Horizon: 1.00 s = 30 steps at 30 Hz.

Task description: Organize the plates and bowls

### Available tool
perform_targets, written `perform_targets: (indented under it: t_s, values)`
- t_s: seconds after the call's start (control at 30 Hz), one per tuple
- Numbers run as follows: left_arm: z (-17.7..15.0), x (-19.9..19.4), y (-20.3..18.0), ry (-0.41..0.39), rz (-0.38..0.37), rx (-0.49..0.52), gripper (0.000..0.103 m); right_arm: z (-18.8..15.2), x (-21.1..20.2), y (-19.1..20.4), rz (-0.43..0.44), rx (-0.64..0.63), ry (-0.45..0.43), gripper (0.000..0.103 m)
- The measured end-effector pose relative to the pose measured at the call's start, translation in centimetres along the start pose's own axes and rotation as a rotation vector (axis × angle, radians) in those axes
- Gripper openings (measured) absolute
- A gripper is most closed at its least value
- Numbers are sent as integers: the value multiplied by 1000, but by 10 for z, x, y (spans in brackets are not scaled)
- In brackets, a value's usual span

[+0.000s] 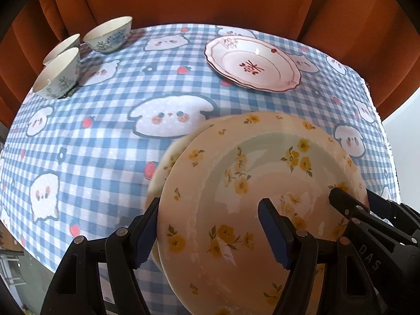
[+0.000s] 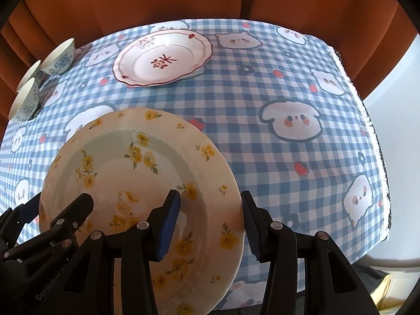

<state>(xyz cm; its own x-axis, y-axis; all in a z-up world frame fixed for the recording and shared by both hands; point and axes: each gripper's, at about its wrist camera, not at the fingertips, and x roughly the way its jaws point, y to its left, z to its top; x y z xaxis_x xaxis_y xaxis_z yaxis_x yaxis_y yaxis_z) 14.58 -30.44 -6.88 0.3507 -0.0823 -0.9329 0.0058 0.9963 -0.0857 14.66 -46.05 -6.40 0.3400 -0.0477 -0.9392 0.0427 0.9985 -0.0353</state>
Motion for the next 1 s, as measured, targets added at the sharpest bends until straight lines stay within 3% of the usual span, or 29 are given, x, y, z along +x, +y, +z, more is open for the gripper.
perform_targets:
  t_s: [0.53,1.0]
  values:
    - [-10,30,-7,68,14,-45,73,4,19,-6,-18,-70,33,50]
    - [-10,31,-12,49,56,-11,76,3,22,-8,1,-54,41,50]
